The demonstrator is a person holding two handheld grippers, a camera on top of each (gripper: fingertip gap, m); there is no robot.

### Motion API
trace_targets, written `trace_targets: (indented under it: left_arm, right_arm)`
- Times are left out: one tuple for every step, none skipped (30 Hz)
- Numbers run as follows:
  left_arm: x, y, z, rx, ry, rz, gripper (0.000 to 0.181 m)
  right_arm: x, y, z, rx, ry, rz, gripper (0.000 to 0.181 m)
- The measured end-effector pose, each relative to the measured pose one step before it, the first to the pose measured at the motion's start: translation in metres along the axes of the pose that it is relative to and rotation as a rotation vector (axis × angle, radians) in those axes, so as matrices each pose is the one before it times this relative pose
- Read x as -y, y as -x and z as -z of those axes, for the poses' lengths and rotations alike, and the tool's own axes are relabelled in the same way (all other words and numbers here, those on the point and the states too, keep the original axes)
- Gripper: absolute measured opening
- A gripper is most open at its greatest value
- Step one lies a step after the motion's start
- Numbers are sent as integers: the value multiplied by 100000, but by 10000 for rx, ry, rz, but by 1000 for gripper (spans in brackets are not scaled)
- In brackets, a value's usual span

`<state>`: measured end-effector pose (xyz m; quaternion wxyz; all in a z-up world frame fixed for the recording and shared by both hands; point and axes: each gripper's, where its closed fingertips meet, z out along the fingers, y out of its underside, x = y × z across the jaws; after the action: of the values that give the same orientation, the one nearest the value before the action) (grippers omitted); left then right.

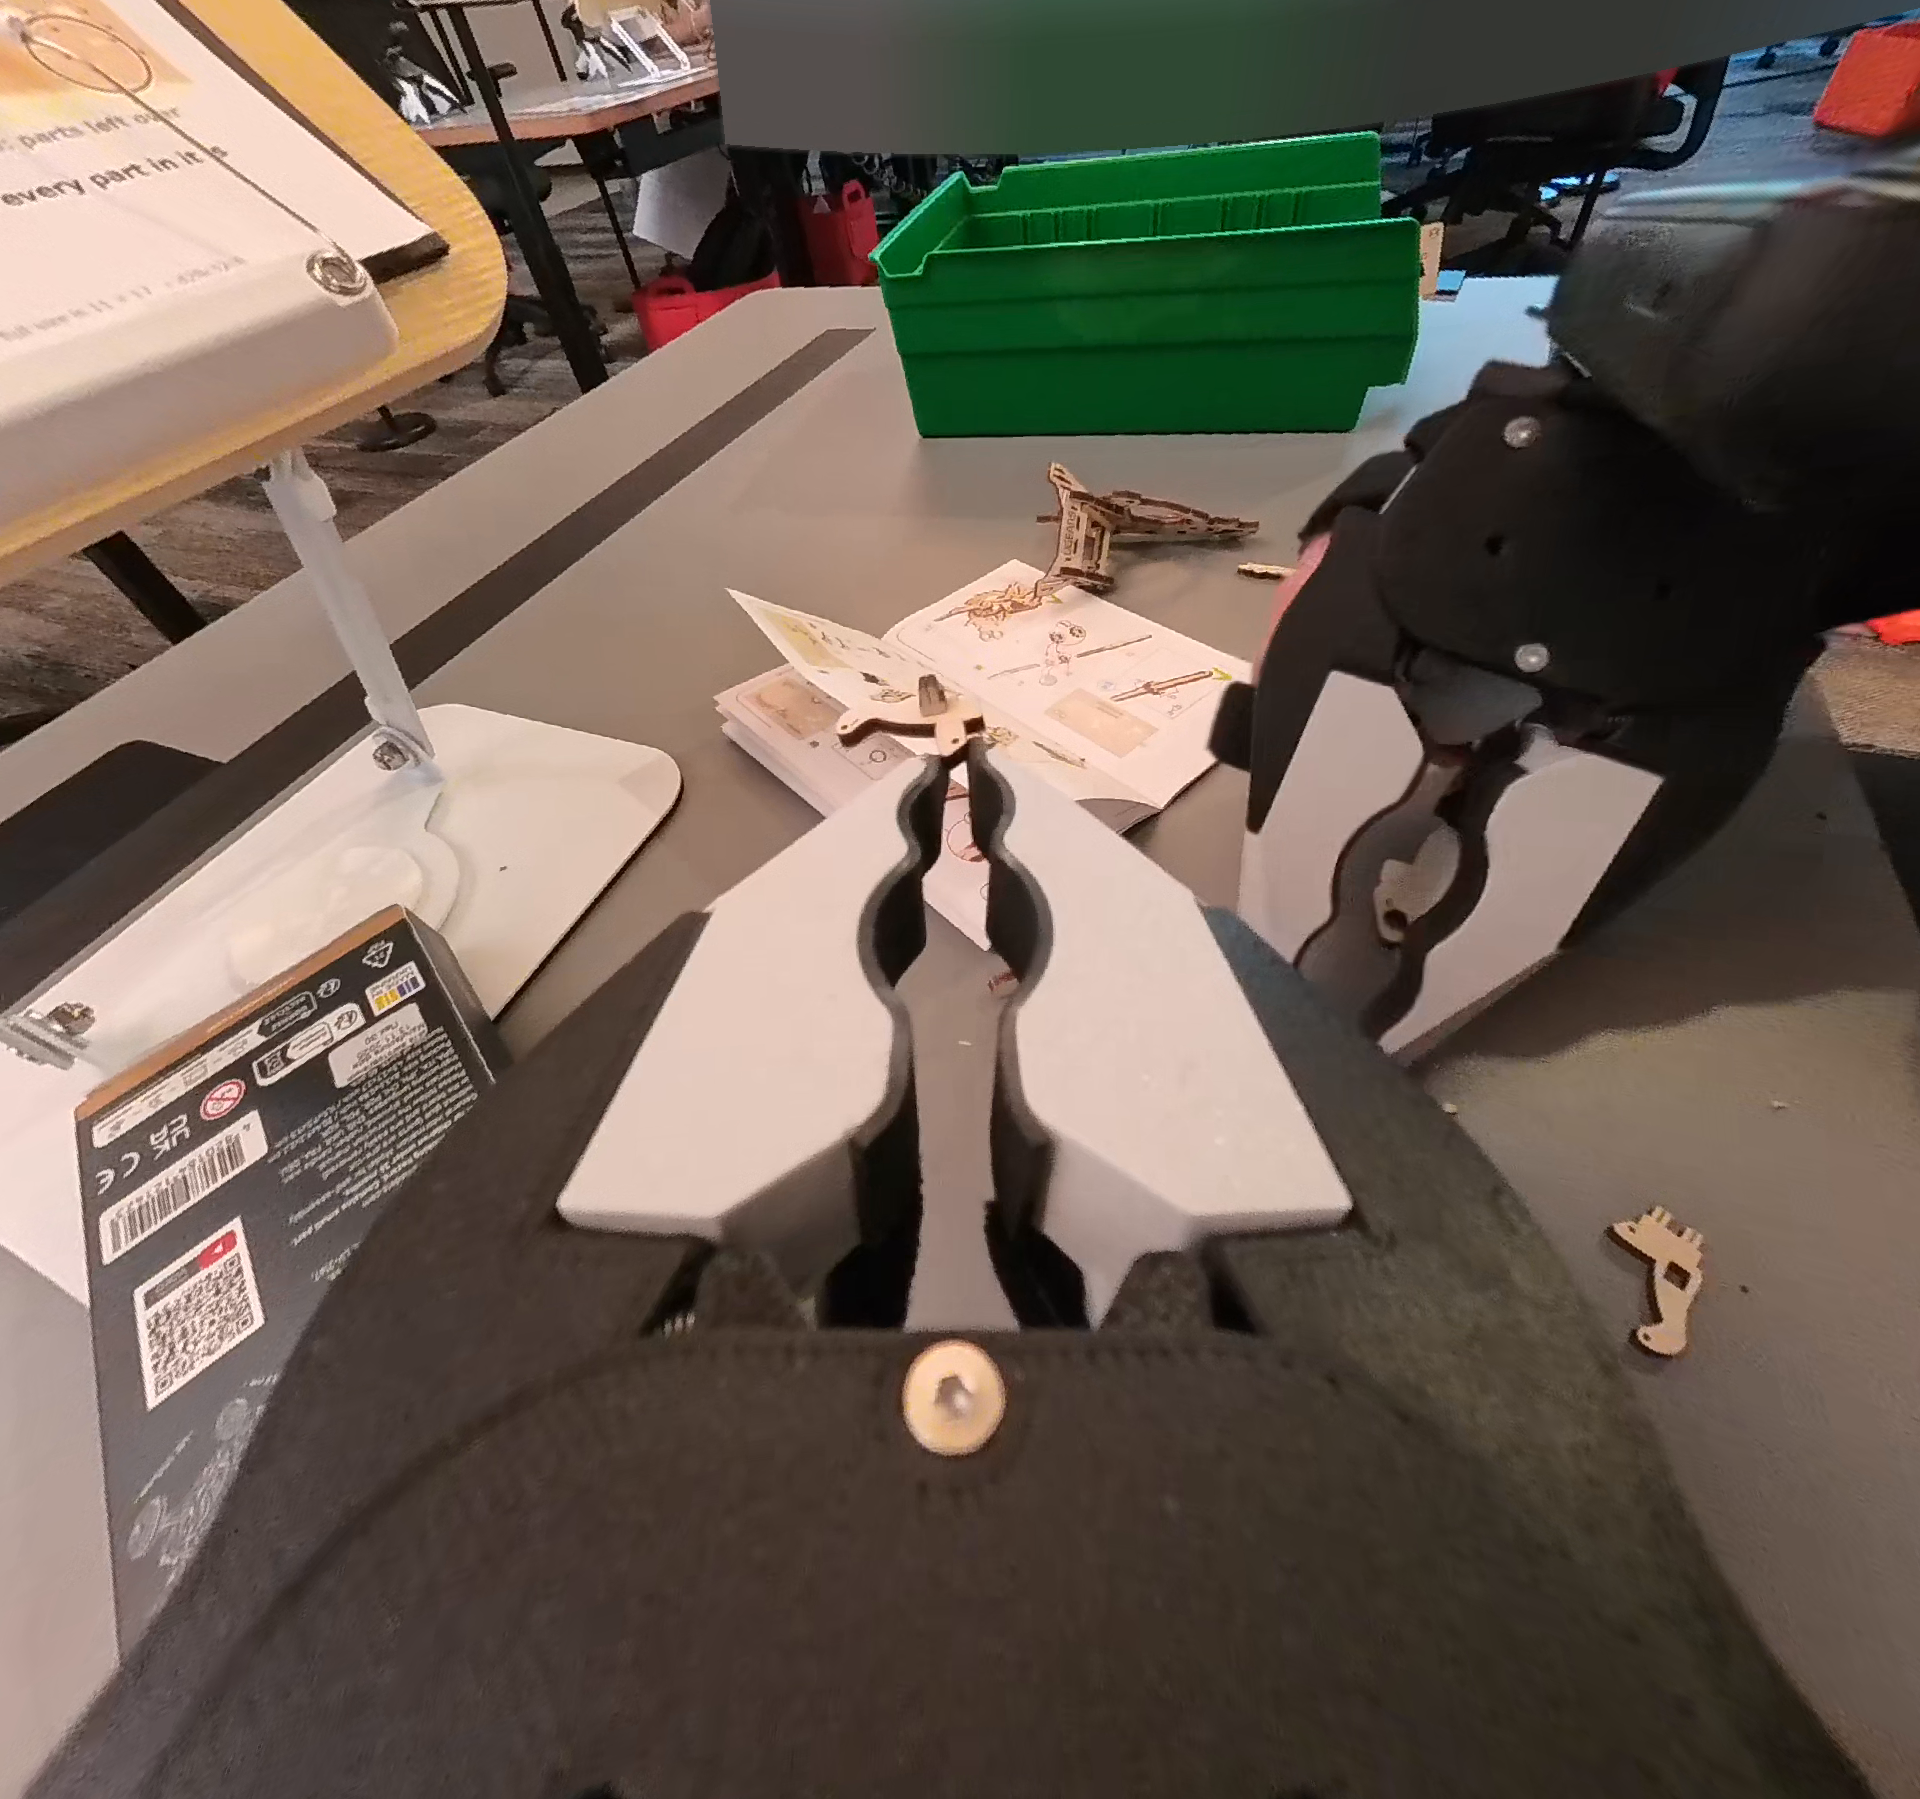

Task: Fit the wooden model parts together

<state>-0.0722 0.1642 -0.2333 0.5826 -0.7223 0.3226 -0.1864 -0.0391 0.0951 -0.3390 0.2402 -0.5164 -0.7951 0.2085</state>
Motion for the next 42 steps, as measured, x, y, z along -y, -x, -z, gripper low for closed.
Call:
trace_targets:
  left_arm:
    - [-8, 22, 21, 10, 2, -1, 2]
    - [-17, 58, 41, 22, 2, 3, 2]
    - [31, 55, 59, 11, -26, 20, 2]
    - [81, 53, 58, -3, -53, 40, 2]
    - [53, 34, 34, -9, -40, 49, 2]
    - [12, 37, 20, -1, -10, 29, 2]
    - [22, 26, 14, 6, -5, -2, 2]
    - [28, 4, 14, 6, -8, -11, 2]
    - [11, 11, 0, -3, -2, 0, 2]
    - [-25, 3, 9, -8, 8, 10, 2]
    - [1, -3, 18, 0, -4, -4, 2]
    - [29, -4, 31, -3, -13, -6, 2]
    - [36, -19, 8, -14, -15, 4, 2]
    - [-7, -28, -9, -13, 0, 2, 2]
    - [-43, -6, -27, 2, 25, -13, 2]
    - [-68, 1, -22, 6, 36, -15, 2]
    - [-20, -3, -15, 1, 11, -6, 2]
    - [53, -14, 12, -8, -29, 7, 2]
    - [41, -16, 13, -22, -31, 31, 2]
    - [28, -4, 5, -24, -28, 40, 2]
    - [14, -1, -7, -20, -23, 41, 2]
    - [-2, 4, -4, -15, -10, 35, 2]
    - [-36, 9, -19, -10, 5, 24, 2]
    - [-26, -2, -15, -4, 6, 12, 2]
    - [-33, -12, -24, -8, 6, 7, 2]
    - [-47, -3, -29, -8, 18, 15, 2]
    - [-87, 26, -33, -1, 24, 23, 2]
    - [-59, 31, -24, -8, 7, 33, 2]
    - [-22, 26, -10, -16, -10, 39, 2]
    - [-31, 17, -5, -13, -3, 37, 2]
    - [-58, 36, -11, -10, 12, 34, 2]
    - [-47, 34, -7, 2, 12, 24, 2]
    - [-8, 7, 8, 1, -4, 11, 2]
    - [1, 7, 11, -2, -3, 6, 2]
    - [-12, 8, 6, 6, 8, 0, 2]
    - [-17, 7, 13, 5, 3, 1, 2]
    - [17, -6, 10, -9, -8, 12, 2]
    - [24, -21, -5, -13, -10, 6, 2]
    - [-6, -31, -28, -11, 2, 0, 2]
    - [-18, -51, -47, -26, 8, 8, 2]
    - [-31, -54, -64, -23, 23, -2, 1]
    - [-49, -36, -66, 4, 31, -26, 2]
  right_arm:
    - [-20, -192, -129, -97, 143, 301, 17]
    - [84, -143, -19, -22, 52, 179, 16]
    - [116, -188, 89, -3, -24, 60, 15]
    - [44, -314, 170, -54, -4, 64, 13]
    - [-90, -481, 170, -89, 61, 32, 13]
    - [-115, -408, 90, 3, 62, -39, 14]
    - [-89, -254, -46, 90, 86, -43, 15]
    - [-79, -147, -166, 113, 108, 31, 16]
    - [-175, -106, -255, 87, 154, 118, 15]
    - [-347, -46, -338, 109, 244, 123, 13]
    - [-211, 34, -279, 126, 150, 69, 13]
    - [103, 80, -129, 118, -40, 12, 7]
    - [-10, 14, -108, 63, 49, -5, 3]
    - [59, -24, -33, 14, 20, -10, 2]
    - [36, 49, 20, 53, 35, -77, 1]
    - [166, 188, 81, 134, -82, -166, 1]
    - [384, 342, 173, 240, -277, -302, 1]
    - [485, 446, 291, 345, -381, -485, 1]
    - [513, 486, 373, 417, -454, -640, 1]
    - [698, 702, 484, 609, -654, -786, 1]
    - [915, 1021, 550, 890, -854, -984, 1]
    - [762, 1168, 500, 1066, -820, -1110, 1]
    - [418, 967, 404, 981, -711, -1048, 1]
    - [93, 105, 362, 448, -618, -890, 1]
    - [-198, -816, 383, -167, -463, -697, 1]
    - [-681, -1164, 319, -436, -21, -547, 1]
    - [-930, -1347, 274, -677, 262, -238, 1]
    - [-756, -1544, 392, -996, 244, 78, 1]
    - [-550, -1456, 497, -1117, 217, 302, 2]
    - [-153, -1015, 568, -848, 31, 275, 10]
    - [77, -801, 565, -581, -91, 56, 18]
    - [-29, -632, 459, -343, 0, -120, 26]
    - [-26, -316, 477, -94, -16, -129, 34]
    - [75, -293, 588, -142, -105, -22, 34]
    - [63, -319, 616, -238, -113, 94, 35]
    - [-107, -73, 493, -141, -4, 188, 35]
    - [-258, 153, 346, -86, 89, 326, 34]
    - [-369, 65, 242, -243, 162, 547, 33]
    - [-441, -200, 183, -480, 259, 674, 31]
    - [-226, -241, 116, -503, 193, 610, 29]
    - [26, 83, -66, -257, 91, 526, 28]
    - [-22, -10, -277, -237, 165, 419, 27]
